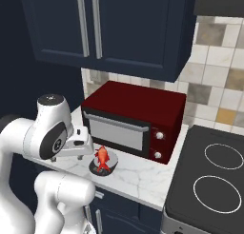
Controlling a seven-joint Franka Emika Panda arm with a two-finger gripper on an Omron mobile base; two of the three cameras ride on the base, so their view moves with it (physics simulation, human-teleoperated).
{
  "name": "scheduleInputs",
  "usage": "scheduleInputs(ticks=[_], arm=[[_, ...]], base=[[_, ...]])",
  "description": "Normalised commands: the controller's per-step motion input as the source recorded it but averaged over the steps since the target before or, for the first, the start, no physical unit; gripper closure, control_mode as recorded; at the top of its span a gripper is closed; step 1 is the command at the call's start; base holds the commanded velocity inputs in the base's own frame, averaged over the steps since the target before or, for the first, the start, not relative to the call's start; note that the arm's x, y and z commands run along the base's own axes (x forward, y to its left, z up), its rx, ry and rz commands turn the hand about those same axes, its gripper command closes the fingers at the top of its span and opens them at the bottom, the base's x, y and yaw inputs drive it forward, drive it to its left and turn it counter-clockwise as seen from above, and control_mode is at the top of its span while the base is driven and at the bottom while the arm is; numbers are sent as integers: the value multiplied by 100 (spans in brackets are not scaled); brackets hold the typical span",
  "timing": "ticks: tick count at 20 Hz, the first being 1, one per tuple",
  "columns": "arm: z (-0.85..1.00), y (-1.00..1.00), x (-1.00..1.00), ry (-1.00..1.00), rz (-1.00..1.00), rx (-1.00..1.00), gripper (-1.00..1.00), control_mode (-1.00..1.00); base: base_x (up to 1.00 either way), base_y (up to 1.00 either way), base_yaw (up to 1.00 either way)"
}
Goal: Take the fish from the fridge and place it on the digital scale on the counter by the fridge. Wait a few seconds for a reading, then move it to the plate on the dining counter.
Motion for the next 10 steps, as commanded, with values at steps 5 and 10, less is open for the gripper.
scheduleInputs(ticks=[5, 10], arm=[[0, 0, 0, 0, 0, 0, -100, -100], [0, 0, 0, 0, 0, 0, -100, -100]], base=[[0, 0, 0], [0, 0, 0]])
